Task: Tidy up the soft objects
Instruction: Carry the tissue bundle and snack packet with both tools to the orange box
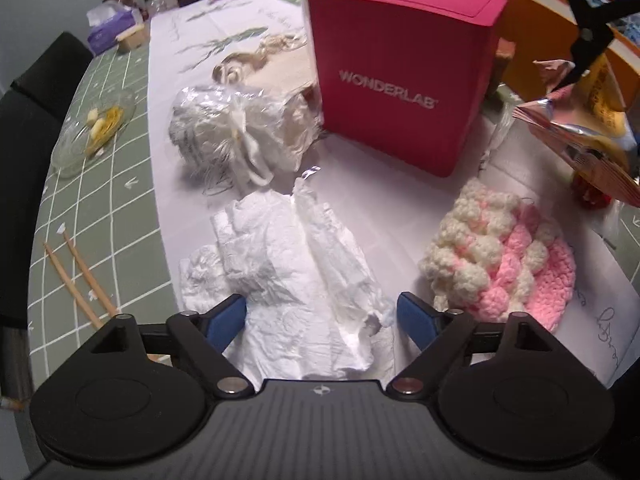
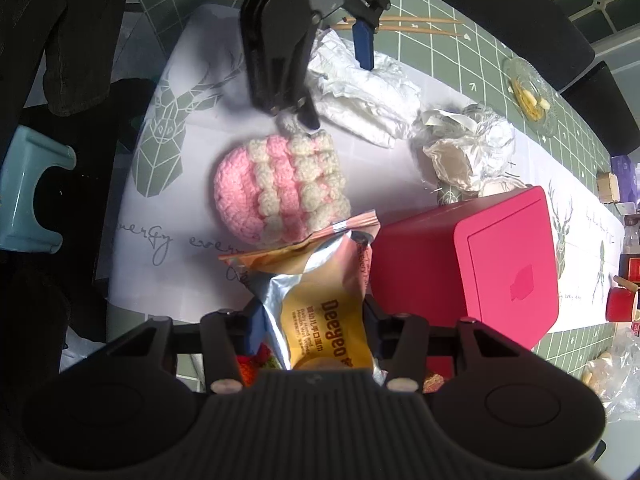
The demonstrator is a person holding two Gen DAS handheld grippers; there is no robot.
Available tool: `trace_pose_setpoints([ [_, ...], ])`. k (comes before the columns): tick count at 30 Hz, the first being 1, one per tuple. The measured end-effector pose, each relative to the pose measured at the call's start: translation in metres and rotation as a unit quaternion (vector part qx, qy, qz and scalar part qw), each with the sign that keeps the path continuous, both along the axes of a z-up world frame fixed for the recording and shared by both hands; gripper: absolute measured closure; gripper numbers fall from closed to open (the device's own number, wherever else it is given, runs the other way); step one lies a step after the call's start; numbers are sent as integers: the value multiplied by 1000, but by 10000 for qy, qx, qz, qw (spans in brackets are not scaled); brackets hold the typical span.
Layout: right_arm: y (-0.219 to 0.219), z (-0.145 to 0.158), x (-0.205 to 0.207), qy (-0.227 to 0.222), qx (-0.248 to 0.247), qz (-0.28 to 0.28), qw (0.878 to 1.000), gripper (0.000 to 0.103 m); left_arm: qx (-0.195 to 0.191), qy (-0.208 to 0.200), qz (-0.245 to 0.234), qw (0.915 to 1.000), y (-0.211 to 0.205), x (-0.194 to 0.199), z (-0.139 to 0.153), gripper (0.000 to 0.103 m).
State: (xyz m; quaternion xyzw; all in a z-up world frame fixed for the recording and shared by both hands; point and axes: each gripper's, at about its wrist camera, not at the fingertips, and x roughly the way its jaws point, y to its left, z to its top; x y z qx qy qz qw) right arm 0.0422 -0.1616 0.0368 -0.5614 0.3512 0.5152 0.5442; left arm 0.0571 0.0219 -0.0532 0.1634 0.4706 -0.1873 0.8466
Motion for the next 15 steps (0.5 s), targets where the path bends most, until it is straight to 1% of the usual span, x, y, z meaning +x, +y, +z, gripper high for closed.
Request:
trace_pose_setpoints([
  [1,-1,0,0,-3,7,-9,10000,55,-14,-8,-9,10000,0,2,0,0],
  [4,-4,-3,0,-35,-7,-35,10000,55,-102,245,75,9996,5,12,0,0],
  [5,-5,-3,0,-46,-14,-42,10000,55,-112,313,124,9994,8,14,1,3],
  [6,-6,-4,-1,-61,-18,-44,10000,55,-184,388,159,9990,12,17,3,14],
  [7,-7,-4,-1,-79,-14,-41,10000,55,-177,429,213,9987,14,21,4,24],
  [8,-8,-4,-1,-88,3,-44,10000,55,-146,453,234,9986,16,23,6,30],
  [9,-8,-2,-2,-92,31,-53,9999,55,-98,443,278,9986,18,24,8,49],
  [10,-9,-1,-2,-97,59,-65,9999,55,-48,406,355,9985,21,26,10,70],
  [12,-10,1,-3,-133,102,-73,9998,55,-80,427,433,9981,27,29,14,78],
  [15,-12,6,-5,-188,159,-83,9997,55,-85,330,458,9984,32,29,23,81],
])
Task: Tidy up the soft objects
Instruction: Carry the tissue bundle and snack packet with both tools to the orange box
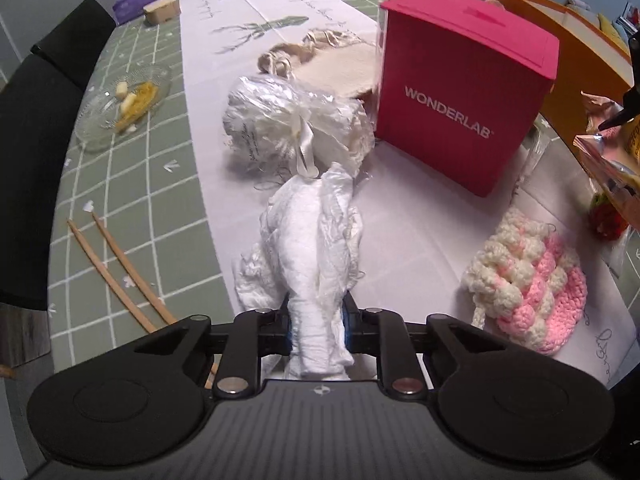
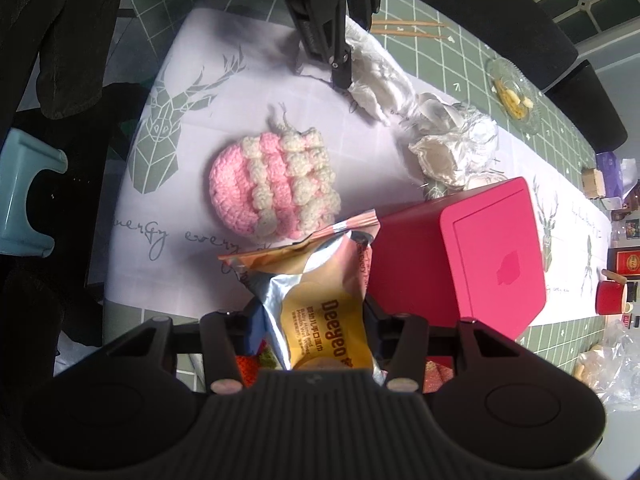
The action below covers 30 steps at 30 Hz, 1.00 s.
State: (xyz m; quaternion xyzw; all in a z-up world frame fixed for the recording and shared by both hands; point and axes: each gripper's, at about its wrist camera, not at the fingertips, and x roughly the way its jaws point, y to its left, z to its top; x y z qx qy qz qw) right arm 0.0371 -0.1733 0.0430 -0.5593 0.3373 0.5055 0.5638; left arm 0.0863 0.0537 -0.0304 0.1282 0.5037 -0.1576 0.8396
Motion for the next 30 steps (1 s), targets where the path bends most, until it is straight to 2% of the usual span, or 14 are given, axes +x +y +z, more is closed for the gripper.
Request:
trace_pose_setpoints([
  [3,-3,7,-1,-59,82,-33,9999,55,-143,-242,82,9996,5,-4,19,81],
  [7,-12,19,-1,-176,202,-133,9996,55,-537,-631,108,9965,4,-16,56,81],
  [13,-27,36,-3,-433,235,-223,9985,55,-940,-922,-167,9912,-26,-24,94,80],
  [18,-44,65,-10,-669,396,-296,9965,56,-1072,-1068,-697,9860,-73,-29,123,81],
  [24,-86,99,-10,-1016,542,-667,9911,56,-1238,-1221,-1394,9748,-149,-24,157,80],
  [28,-119,97,-6,-1118,379,-957,9884,56,-1253,-1198,-1721,9697,-197,-14,159,80],
  [30,-134,90,-5,-1061,321,-1091,9878,56,-1414,-1003,-1762,9690,-218,-5,152,80],
])
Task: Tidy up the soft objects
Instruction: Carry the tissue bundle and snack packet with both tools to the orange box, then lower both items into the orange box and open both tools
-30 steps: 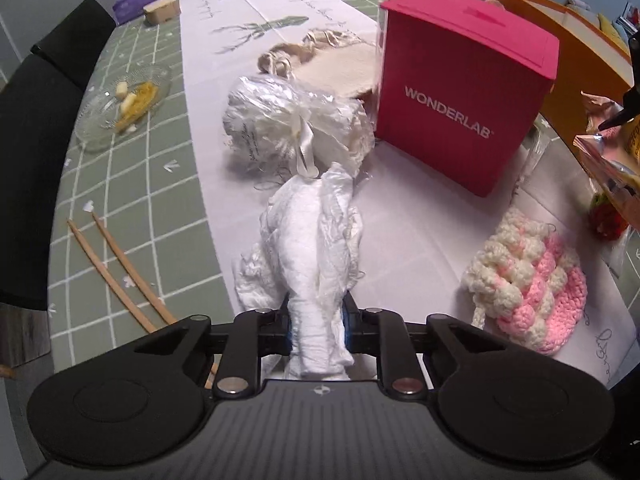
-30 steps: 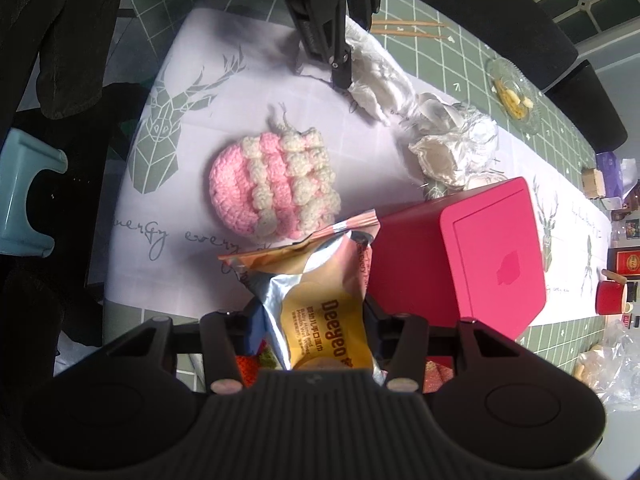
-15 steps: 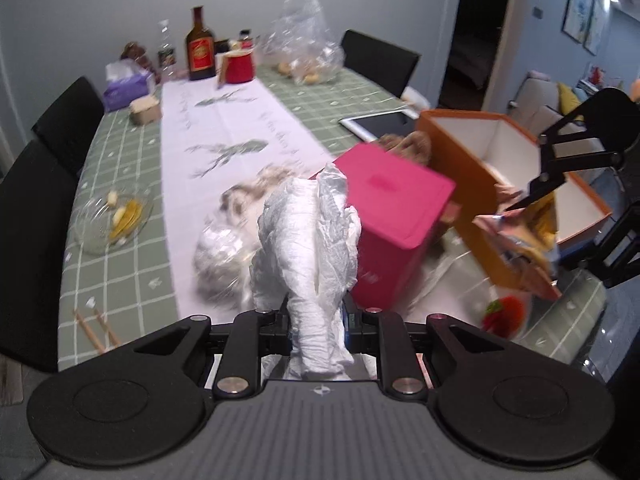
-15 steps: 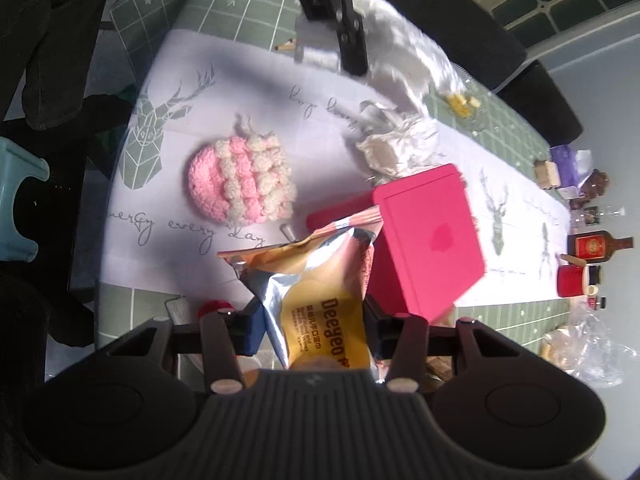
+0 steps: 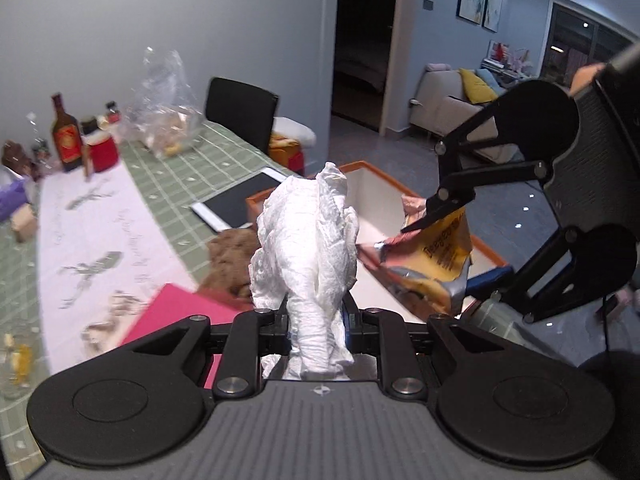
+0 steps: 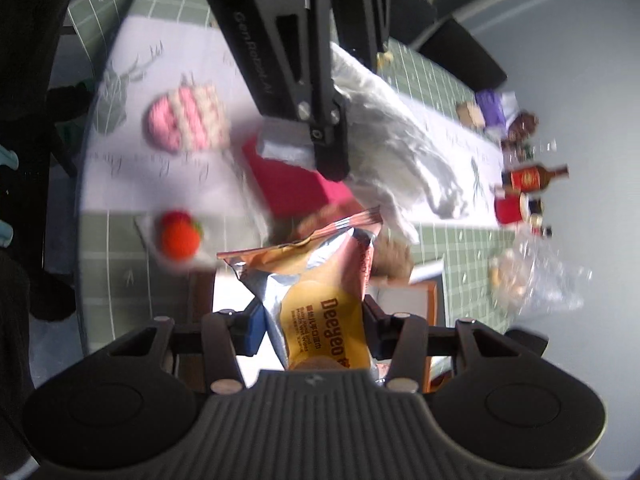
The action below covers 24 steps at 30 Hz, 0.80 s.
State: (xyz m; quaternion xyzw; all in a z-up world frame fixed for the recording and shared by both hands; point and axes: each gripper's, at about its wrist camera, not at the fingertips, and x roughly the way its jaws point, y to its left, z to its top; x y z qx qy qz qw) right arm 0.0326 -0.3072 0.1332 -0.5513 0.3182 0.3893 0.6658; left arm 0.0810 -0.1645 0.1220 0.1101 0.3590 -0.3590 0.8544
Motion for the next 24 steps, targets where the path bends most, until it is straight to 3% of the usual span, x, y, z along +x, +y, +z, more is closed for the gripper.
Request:
trace_pose_setpoints([
  [8,-44,-35,6,235,-120,-376,9989,56,100,352,-249,9990,-62,19,-31,80],
  [20,-66,-78,39,637,35,-738,9952,57,243,838,205,9960,-92,44,-64,79],
  [24,-68,-94,41,852,-134,-767,9933,57,421,1040,170,9935,-102,45,-76,78],
])
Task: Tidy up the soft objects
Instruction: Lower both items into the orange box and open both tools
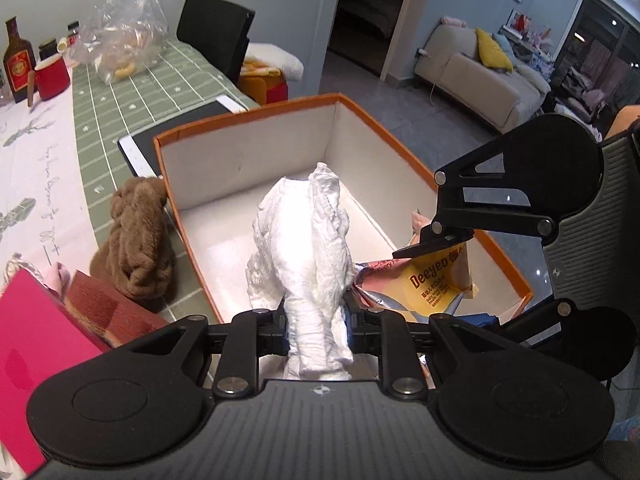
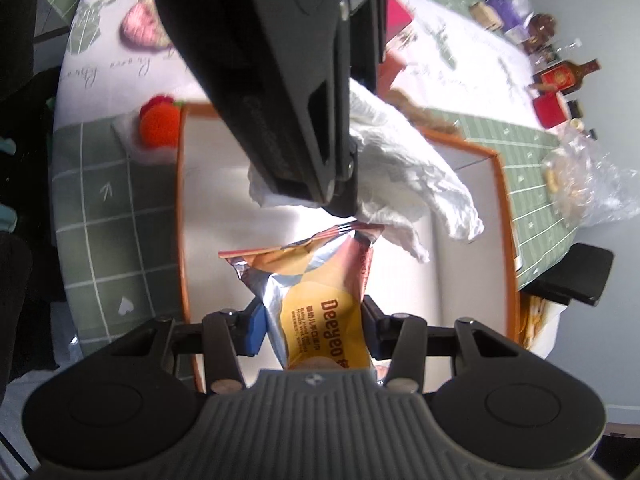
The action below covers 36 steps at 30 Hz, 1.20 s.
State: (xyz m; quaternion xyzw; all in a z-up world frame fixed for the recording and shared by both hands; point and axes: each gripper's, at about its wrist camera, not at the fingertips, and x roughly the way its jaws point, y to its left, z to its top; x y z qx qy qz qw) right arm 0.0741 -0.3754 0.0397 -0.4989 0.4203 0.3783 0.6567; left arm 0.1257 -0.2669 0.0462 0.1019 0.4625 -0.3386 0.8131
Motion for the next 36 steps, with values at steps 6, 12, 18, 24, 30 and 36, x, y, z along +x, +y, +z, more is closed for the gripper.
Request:
trace_pose_setpoints([
  [6,-3,-12,4,246,62,-73,9997,57,410,69,-107,9991,-16,-6,-18,77],
  [12,-10,-16,18,570,263,-321,9975,57,598,7,-113,9981,-22,-6,-25,77],
  [18,-16,-22,40,903,581,-668,9920,57,884,-14,-150,9960,-29,-2,-32,76],
  [24,-11,-43,54,1229,322,-759,9890,56,1185,-99,-295,9925,-36,-3,-36,74],
  [30,-11,-50,64,1434,457,-855,9849,55,1235,-105,-391,9915,-35,-3,-37,71],
  [36,-9,-50,64,1304,395,-847,9870,52,1080,-6,-379,9934,-36,-1,-35,54],
])
